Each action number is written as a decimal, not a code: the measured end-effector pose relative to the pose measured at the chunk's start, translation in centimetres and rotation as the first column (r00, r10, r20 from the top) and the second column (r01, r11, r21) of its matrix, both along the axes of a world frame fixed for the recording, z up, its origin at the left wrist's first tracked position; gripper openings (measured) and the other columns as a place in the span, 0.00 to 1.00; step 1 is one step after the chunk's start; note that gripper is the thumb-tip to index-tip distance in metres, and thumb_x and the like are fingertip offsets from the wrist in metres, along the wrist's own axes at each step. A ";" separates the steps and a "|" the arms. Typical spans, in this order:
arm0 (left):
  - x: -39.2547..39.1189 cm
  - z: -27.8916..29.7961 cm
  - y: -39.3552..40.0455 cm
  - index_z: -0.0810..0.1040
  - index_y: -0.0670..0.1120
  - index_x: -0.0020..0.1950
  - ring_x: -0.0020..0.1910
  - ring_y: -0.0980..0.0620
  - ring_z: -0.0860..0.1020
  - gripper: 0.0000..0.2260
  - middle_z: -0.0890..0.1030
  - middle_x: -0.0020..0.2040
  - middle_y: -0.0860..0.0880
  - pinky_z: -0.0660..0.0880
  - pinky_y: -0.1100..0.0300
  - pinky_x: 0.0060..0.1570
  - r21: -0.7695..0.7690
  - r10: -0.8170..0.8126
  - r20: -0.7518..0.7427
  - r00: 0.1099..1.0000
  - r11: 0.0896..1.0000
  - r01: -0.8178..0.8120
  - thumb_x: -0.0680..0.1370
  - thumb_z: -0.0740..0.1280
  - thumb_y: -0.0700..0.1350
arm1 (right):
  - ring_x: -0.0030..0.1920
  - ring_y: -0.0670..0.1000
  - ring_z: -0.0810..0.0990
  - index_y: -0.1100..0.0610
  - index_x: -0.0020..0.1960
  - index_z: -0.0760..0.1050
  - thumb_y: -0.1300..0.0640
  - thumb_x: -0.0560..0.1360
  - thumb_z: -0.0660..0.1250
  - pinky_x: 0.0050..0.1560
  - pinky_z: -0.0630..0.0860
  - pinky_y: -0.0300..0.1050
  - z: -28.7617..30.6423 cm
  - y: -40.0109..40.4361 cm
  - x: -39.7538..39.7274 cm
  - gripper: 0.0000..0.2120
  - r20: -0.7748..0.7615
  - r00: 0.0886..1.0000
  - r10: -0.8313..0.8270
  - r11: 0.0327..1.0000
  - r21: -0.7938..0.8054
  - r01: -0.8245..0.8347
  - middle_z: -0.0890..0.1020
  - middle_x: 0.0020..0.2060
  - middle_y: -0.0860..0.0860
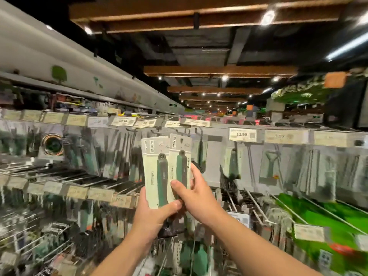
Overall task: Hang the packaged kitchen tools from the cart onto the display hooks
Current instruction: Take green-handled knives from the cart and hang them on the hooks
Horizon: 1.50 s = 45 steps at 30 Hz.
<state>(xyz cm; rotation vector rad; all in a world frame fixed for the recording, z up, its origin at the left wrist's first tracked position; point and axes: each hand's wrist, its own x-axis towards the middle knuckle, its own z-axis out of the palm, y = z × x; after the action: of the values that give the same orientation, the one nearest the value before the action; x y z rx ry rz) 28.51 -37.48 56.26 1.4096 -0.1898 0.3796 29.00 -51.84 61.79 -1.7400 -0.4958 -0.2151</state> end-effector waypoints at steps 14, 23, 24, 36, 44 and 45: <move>-1.8 0.8 -5.1 0.71 0.57 0.53 0.27 0.61 0.81 0.25 0.83 0.37 0.48 0.77 0.68 0.28 0.076 -0.093 -0.023 0.995 0.993 0.094 0.72 0.80 0.35 | 0.54 0.48 0.78 0.42 0.60 0.59 0.48 0.79 0.67 0.51 0.74 0.47 0.7 -8.3 -4.1 0.18 0.127 0.880 -0.457 0.860 -0.190 0.474 0.74 0.61 0.46; 0.3 -1.2 -5.8 0.72 0.57 0.59 0.33 0.48 0.81 0.27 0.84 0.49 0.45 0.84 0.46 0.45 0.065 -0.144 -0.041 0.989 0.987 0.146 0.70 0.82 0.38 | 0.34 0.50 0.77 0.49 0.59 0.66 0.63 0.77 0.65 0.34 0.73 0.44 -2.1 -12.9 -1.1 0.15 -0.130 0.806 -0.577 0.815 -0.038 0.578 0.82 0.48 0.53; 0.6 -1.3 -6.0 0.72 0.57 0.59 0.33 0.48 0.81 0.27 0.85 0.49 0.45 0.84 0.46 0.45 0.056 -0.147 -0.043 0.988 0.987 0.149 0.70 0.82 0.38 | 0.34 0.51 0.76 0.49 0.58 0.66 0.65 0.77 0.65 0.34 0.72 0.46 -2.1 -13.3 -0.4 0.16 -0.151 0.805 -0.574 0.815 -0.005 0.580 0.83 0.46 0.55; 4.8 -0.9 -6.0 0.72 0.54 0.65 0.36 0.45 0.82 0.30 0.87 0.45 0.52 0.82 0.36 0.46 0.073 -0.133 -0.060 0.989 0.988 0.137 0.70 0.82 0.38 | 0.28 0.48 0.69 0.44 0.57 0.65 0.63 0.77 0.64 0.25 0.65 0.41 -0.8 -14.0 5.7 0.17 -0.066 0.796 -0.602 0.778 0.179 0.603 0.80 0.53 0.55; 6.4 -0.8 -6.8 0.74 0.50 0.66 0.34 0.48 0.82 0.29 0.86 0.46 0.46 0.82 0.54 0.38 0.044 -0.140 -0.040 0.989 0.989 0.141 0.71 0.81 0.37 | 0.35 0.51 0.78 0.41 0.60 0.67 0.62 0.78 0.68 0.35 0.80 0.49 -1.3 -15.0 9.4 0.20 0.020 0.739 -0.673 0.739 0.061 0.671 0.71 0.60 0.43; 6.6 -0.8 -6.9 0.74 0.50 0.66 0.34 0.47 0.82 0.29 0.86 0.47 0.45 0.82 0.54 0.37 0.041 -0.143 -0.041 0.989 0.989 0.145 0.71 0.81 0.37 | 0.40 0.52 0.80 0.41 0.61 0.69 0.61 0.78 0.69 0.42 0.82 0.53 -1.2 -15.3 10.1 0.20 0.015 0.739 -0.673 0.739 0.053 0.672 0.71 0.60 0.42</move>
<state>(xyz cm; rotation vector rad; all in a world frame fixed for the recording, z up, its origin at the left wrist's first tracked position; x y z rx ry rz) 35.08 -44.37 55.48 1.4354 -0.2685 0.2305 39.13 -67.11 60.60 -1.8129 0.1508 -0.7698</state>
